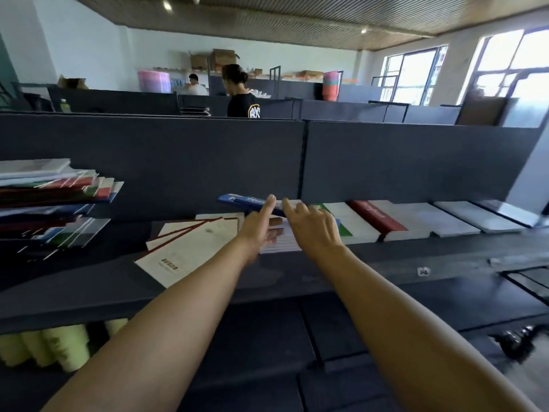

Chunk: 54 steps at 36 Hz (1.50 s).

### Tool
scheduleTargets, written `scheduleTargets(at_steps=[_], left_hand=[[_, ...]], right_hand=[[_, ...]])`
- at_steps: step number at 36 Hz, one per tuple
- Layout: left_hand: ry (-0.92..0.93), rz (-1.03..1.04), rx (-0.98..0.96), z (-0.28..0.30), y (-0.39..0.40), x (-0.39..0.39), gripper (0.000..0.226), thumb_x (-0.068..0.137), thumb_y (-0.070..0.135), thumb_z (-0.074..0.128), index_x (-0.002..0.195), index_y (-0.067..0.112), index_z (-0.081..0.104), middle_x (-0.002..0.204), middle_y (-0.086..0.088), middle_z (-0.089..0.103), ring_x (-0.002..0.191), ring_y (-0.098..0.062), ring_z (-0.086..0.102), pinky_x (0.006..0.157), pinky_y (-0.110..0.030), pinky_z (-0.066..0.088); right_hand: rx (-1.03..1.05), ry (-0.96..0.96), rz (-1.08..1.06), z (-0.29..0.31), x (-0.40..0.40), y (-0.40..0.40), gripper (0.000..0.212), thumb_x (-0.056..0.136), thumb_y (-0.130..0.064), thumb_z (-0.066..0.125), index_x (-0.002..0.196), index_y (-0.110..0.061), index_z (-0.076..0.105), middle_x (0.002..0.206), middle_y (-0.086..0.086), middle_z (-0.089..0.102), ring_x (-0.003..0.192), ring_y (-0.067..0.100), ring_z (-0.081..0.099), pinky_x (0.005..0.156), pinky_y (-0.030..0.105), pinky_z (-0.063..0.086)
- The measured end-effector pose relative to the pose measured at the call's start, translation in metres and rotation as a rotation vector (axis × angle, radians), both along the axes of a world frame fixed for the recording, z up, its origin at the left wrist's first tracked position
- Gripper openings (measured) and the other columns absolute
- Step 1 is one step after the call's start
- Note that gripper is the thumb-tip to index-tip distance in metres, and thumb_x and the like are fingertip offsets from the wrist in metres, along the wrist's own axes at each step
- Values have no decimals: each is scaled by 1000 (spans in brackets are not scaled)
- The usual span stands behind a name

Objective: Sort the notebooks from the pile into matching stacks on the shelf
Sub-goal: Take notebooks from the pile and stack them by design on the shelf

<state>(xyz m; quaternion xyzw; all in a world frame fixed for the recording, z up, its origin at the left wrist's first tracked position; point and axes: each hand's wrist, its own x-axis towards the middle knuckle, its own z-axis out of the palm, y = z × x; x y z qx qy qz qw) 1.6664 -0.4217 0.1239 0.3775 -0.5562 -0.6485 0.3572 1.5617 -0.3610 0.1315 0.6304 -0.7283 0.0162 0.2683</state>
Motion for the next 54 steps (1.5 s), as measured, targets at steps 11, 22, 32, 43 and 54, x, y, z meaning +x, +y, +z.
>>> scheduleTargets(at_steps=[11, 22, 32, 43, 54], left_hand=[[204, 21, 272, -4, 54, -112, 29, 99, 13, 46, 124, 1, 52, 89, -12, 63, 71, -20, 62, 46, -24, 53], [71, -176, 168, -7, 118, -216, 7, 98, 8, 50, 91, 10, 54, 83, -7, 62, 70, -18, 60, 51, -26, 52], [7, -131, 43, -17, 144, -303, 39, 84, 21, 73, 115, 15, 49, 124, -2, 56, 112, -23, 52, 93, -32, 40], [0, -216, 20, -20, 145, -411, 65, 90, 50, 56, 137, 6, 45, 132, -3, 53, 125, -29, 49, 89, -31, 37], [58, -310, 129, 0, 132, -552, 16, 99, 25, 42, 88, 18, 51, 100, 2, 49, 91, -19, 50, 79, -28, 34]], right_hand=[[8, -425, 8, -5, -103, 85, 49, 97, -51, 39, 143, -33, 37, 141, -5, 48, 123, 20, 49, 91, 36, 43], [-127, -982, -564, -9, -254, 163, 68, 94, -61, 31, 144, -15, 34, 143, 15, 44, 130, 35, 41, 102, 44, 34], [-405, -1377, -586, -30, -348, 208, 38, 83, -32, 72, 105, -2, 65, 95, 12, 67, 87, 29, 65, 76, 37, 54], [-571, -1573, -548, -44, -440, 208, 17, 84, -8, 69, 99, 1, 68, 91, 15, 64, 93, 32, 64, 90, 47, 53], [-707, -1601, -552, -20, -560, 195, 8, 86, 6, 59, 90, -1, 58, 91, 16, 60, 84, 29, 57, 74, 38, 48]])
